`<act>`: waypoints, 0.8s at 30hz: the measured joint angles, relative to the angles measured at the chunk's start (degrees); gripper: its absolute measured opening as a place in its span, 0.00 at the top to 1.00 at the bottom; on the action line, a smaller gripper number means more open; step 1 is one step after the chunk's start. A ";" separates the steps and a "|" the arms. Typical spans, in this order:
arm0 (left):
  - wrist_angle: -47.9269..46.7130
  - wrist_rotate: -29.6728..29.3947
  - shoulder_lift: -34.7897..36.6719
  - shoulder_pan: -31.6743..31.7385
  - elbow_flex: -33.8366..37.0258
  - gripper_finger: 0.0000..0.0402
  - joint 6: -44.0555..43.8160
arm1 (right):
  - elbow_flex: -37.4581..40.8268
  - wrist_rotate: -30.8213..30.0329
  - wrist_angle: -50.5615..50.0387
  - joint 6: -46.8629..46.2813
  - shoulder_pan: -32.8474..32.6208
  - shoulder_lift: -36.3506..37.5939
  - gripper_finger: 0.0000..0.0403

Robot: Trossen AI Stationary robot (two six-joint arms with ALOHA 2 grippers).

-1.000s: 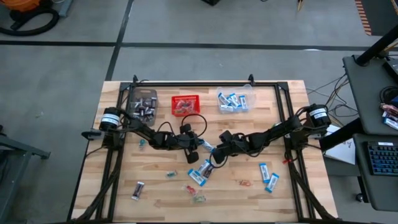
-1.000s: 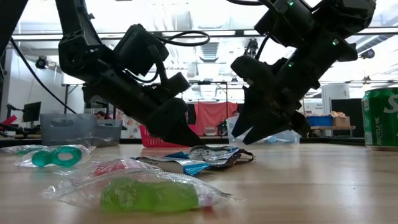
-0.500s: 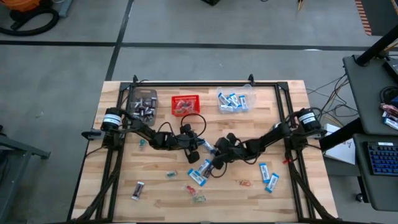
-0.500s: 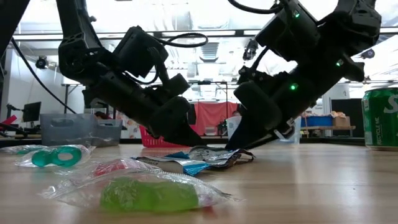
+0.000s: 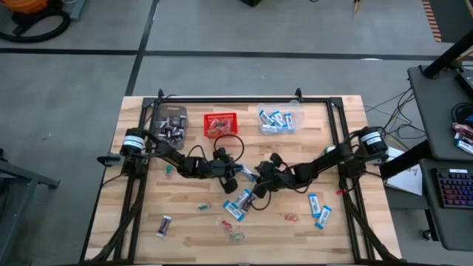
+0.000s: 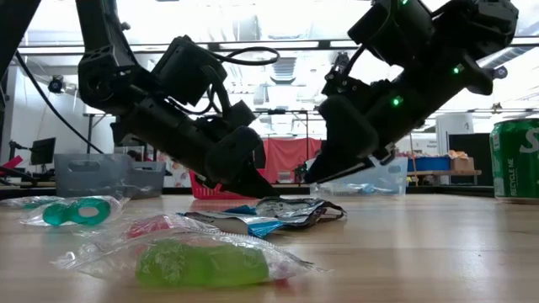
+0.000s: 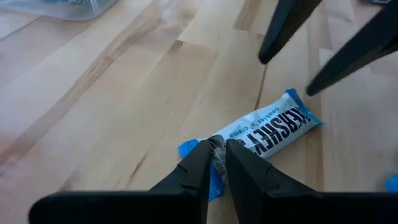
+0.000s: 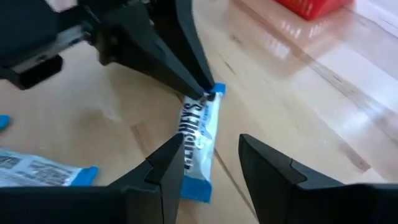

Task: Sort candy
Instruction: Put the white chocolate into the transparent bin

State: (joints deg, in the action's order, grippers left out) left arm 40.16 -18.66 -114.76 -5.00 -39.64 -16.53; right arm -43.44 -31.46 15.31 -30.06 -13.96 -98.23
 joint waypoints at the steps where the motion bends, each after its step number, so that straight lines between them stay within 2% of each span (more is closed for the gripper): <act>1: 0.39 -0.04 -0.04 -0.04 0.06 0.91 -0.21 | 0.00 0.22 -0.04 0.17 0.00 0.27 0.64; 8: 2.95 -0.02 0.02 -0.22 0.09 0.91 -0.74 | 0.00 2.90 -0.05 0.73 -0.04 0.63 0.63; 18: 3.41 -0.04 0.14 -0.30 0.06 0.91 -0.33 | 0.00 3.34 0.12 3.14 -0.17 0.39 0.63; 24: 3.29 -0.02 0.15 -0.30 0.04 0.91 -0.50 | -0.09 3.11 5.17 4.34 -0.15 -2.94 0.63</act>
State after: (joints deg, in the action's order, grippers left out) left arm 43.45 -18.68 -114.61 -5.30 -39.59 -17.04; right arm -43.53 -28.35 20.48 -25.72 -14.11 -101.17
